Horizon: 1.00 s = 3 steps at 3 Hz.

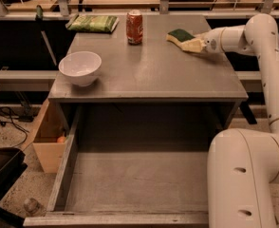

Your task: Place sponge into top drawer

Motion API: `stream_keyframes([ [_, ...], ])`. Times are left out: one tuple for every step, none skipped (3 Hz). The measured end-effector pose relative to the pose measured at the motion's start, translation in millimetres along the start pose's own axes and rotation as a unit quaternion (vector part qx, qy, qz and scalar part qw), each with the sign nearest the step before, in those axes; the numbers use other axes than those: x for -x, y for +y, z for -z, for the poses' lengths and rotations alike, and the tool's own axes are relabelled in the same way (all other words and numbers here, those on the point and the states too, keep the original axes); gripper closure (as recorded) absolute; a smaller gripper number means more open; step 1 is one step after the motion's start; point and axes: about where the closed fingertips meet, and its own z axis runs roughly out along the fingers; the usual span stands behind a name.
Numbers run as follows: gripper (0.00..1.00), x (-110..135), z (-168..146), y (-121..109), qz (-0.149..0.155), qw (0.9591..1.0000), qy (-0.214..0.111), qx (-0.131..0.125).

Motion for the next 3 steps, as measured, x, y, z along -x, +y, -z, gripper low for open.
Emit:
stream_keyframes([
  [1.0,0.1,0.0,0.0,0.0,1.0,0.0,0.0],
  [1.0,0.1,0.1,0.0,0.0,1.0,0.0,0.0],
  [1.0,0.1,0.2,0.1,0.0,1.0,0.0,0.0],
])
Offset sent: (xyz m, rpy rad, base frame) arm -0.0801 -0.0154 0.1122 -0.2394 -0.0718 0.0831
